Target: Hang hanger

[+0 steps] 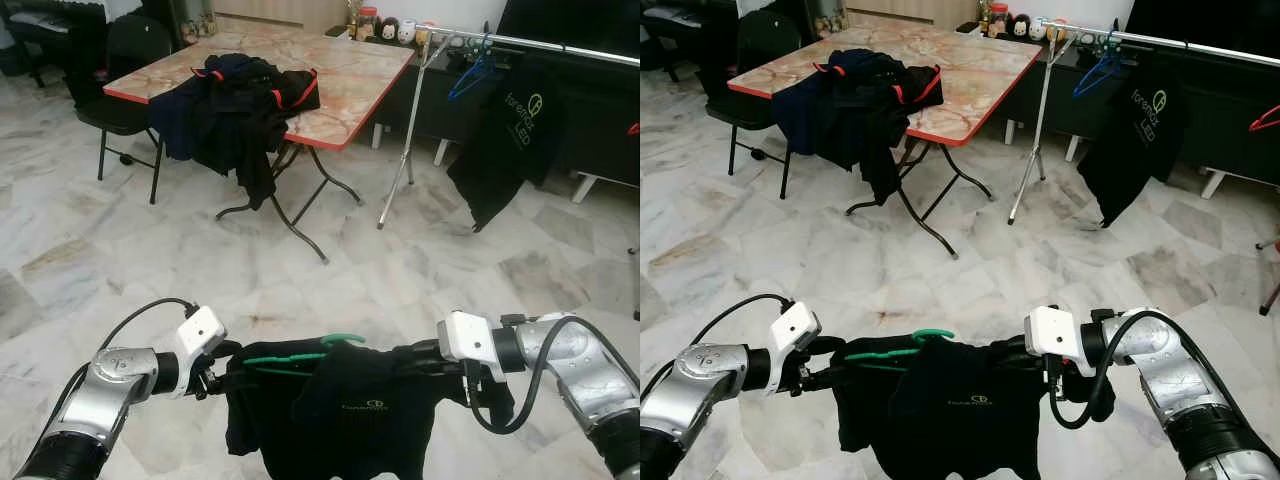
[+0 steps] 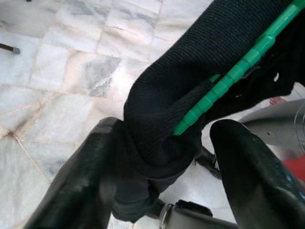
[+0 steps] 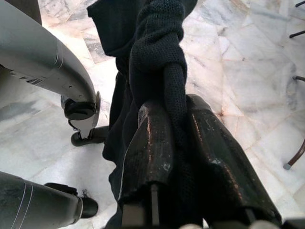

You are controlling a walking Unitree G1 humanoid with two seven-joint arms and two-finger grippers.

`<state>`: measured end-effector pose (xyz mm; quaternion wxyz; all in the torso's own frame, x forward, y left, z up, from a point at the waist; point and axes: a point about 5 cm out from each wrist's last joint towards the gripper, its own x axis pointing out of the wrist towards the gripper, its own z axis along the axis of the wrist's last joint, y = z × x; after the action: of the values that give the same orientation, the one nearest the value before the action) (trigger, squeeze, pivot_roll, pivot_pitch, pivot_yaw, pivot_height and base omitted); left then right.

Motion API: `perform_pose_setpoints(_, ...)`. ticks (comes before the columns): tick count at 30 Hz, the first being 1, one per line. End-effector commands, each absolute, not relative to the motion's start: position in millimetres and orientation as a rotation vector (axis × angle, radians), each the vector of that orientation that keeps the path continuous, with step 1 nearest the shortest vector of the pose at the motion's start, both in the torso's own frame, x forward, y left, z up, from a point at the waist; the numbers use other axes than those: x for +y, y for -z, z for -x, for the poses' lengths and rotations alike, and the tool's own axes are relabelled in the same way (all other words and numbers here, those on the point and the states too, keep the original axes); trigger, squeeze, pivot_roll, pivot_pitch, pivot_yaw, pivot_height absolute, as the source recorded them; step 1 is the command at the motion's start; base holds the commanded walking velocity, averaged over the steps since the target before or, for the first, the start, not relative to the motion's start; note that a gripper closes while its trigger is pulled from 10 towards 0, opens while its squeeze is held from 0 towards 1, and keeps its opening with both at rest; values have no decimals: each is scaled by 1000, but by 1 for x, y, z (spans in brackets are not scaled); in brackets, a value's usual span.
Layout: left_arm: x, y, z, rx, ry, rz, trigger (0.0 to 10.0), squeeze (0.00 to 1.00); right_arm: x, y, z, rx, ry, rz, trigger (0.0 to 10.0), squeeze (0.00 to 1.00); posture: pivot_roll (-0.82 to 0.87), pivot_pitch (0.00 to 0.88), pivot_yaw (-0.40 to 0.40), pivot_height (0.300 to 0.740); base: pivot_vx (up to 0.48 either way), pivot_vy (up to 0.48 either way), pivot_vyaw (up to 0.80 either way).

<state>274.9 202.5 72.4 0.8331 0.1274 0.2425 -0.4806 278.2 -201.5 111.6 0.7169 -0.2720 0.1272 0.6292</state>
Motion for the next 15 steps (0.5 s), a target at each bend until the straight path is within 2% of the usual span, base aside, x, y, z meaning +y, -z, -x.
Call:
perform_pose_setpoints(1, 203, -77, -275, 523, 1054, -321, 0, 0, -200, -123, -281, 227, -1392, 625, 10000, 0, -132, 0, -7, 740, 0, 0, 0)
perform_pose_setpoints(5, 205, -78, -274, 531, 1067, -351, 157, 0, -200, -123, -281, 229, -1393, 626, 10000, 0, -132, 0, -7, 740, 0, 0, 0)
perform_pose_setpoints(6, 205, -80, -276, 522, 1060, -366, 10000, 0, -200, -123, -281, 230, -1393, 625, 10000, 0, -130, 0, -8, 740, 0, 0, 0)
perform_pose_setpoints(15, 203, -87, -281, 503, 1058, -400, 10000, 0, -200, -123, -281, 233, -1397, 626, 10000, 0, -129, 0, -8, 740, 0, 0, 0)
